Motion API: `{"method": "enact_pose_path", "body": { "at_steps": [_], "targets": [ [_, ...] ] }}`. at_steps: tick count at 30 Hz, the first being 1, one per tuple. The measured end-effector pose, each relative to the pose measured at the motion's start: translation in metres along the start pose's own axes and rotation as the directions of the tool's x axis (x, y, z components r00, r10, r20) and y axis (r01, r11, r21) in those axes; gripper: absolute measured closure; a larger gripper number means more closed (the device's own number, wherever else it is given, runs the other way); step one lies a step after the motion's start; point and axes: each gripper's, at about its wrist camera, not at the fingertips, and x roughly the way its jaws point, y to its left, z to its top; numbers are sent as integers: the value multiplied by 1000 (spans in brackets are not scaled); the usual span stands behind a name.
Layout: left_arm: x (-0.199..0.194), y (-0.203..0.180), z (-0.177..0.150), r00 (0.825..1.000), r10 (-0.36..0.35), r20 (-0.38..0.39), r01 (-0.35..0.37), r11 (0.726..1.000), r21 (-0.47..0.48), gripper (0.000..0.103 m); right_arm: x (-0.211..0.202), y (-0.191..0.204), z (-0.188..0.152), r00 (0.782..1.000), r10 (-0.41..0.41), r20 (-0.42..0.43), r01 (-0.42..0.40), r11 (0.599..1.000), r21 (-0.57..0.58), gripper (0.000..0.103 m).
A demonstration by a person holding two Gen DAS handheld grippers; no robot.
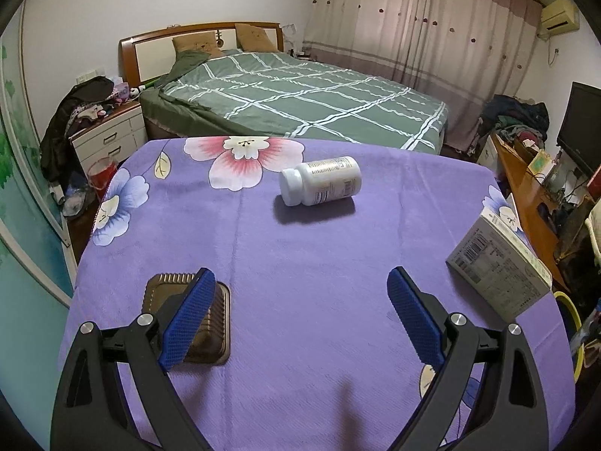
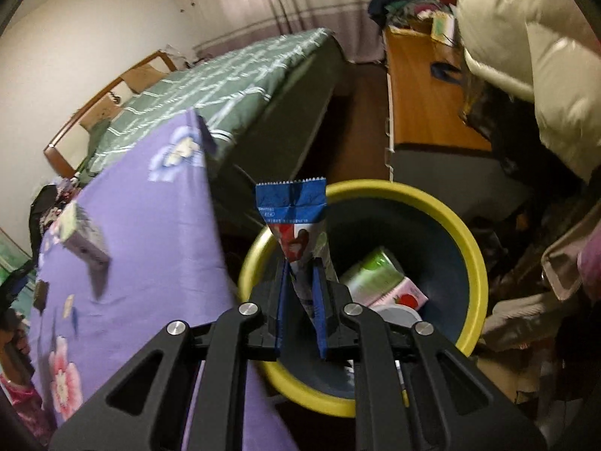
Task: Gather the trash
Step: 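Carry the tube over the bin and open the right gripper, then grasp the brown square lid with the left gripper and drop it into the bin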
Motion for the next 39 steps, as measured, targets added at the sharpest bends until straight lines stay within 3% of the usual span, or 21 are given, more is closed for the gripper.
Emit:
{"method": "enact_pose_path", "body": {
  "at_steps": [9, 16, 23, 31, 39],
  "targets": [
    [-5, -11, -7, 999, 32, -29, -32, 999, 8, 11, 5, -31, -7, 1000, -6, 8, 6, 997, 73, 80],
    [-13, -13, -20, 993, 104, -57, -103, 994, 25, 11, -6, -1, -2, 994, 83, 66, -84, 996, 7, 72],
    [-13, 8, -27, 979, 187, -85, -187, 982, 0, 11, -2, 32, 0, 982, 179, 54, -176, 983, -59, 69],
    [-8, 39, -24, 957, 267, -108, -271, 962, -21, 8, 0, 48, -8, 979, 201, 35, -197, 976, -88, 67],
    [21, 68, -16, 952, 251, -176, -265, 962, -59, 8, 0, 60, -9, 979, 201, 25, -197, 974, -113, 67]
  ]
}}
